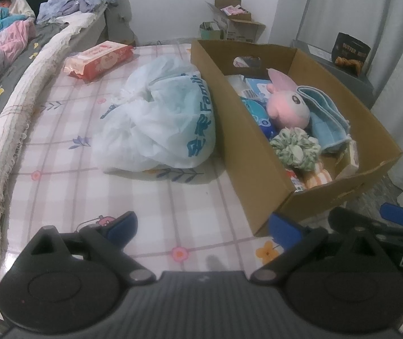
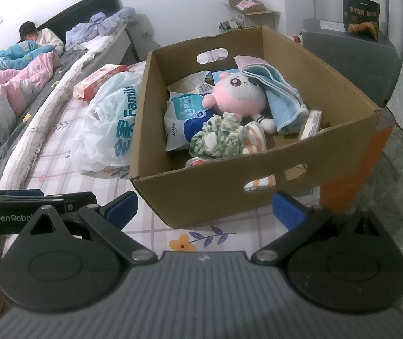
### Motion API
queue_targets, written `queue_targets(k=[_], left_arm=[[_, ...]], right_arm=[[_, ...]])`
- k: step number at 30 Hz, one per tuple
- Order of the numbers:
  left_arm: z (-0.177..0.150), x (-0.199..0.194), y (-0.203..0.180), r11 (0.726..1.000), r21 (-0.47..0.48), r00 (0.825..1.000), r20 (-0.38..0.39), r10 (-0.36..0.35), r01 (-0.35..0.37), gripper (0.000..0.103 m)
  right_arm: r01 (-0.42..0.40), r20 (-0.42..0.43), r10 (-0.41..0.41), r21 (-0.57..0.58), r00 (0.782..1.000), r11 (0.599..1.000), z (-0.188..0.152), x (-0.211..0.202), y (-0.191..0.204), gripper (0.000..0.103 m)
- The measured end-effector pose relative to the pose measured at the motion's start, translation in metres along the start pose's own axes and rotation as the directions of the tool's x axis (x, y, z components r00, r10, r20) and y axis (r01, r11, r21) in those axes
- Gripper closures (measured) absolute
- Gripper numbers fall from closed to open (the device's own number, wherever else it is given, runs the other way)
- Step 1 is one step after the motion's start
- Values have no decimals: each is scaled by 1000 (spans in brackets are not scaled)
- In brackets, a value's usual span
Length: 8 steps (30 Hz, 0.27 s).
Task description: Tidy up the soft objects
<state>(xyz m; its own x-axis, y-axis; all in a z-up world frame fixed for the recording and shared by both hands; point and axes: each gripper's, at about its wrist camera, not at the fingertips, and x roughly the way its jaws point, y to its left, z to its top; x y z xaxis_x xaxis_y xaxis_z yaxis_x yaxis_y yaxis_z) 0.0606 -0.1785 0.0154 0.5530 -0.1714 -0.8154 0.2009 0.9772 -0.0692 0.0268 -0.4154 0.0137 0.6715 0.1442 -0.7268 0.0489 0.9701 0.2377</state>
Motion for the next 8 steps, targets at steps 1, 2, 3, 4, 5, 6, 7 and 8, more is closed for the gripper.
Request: queue_targets(k=[1, 2, 3, 4, 5, 6, 7, 8], left_arm=[[0, 0, 0, 1000, 0, 1000, 0, 0, 0, 3], [0, 0, 0, 1000, 0, 1000, 0, -1, 1, 3], [0, 0, 0, 1000, 1, 1000, -1, -2, 2, 3], [0, 0, 0, 1000, 1, 1000, -1, -3, 3, 3], [0, 0, 0, 1000, 1, 1000, -1, -4, 4, 3], [-1, 1, -1, 1000, 2, 1000, -2, -5, 5, 3], [0, 1, -1, 1000, 3, 1000, -4, -6, 6, 3], [0, 1, -1, 1000, 4, 1000, -5, -7, 7, 3]], right_arm=[[0, 0, 0, 0, 1000, 1000, 0, 0, 0, 1], [1, 1, -1, 0, 1000, 1000, 0, 0, 0, 1], [1, 1, -1, -1, 1000, 1000, 0, 0, 0, 1], [1, 1, -1, 0, 1000, 1000, 0, 0, -1, 1], [0, 0, 0, 0, 1000, 1000, 1, 0, 0, 1], [0, 0, 0, -1, 1000, 1000, 1, 1, 0, 1], [0, 0, 0, 0, 1000, 1000, 0, 0, -1, 1], [1, -1, -1, 1, 1000, 1000, -1, 0, -2, 1]])
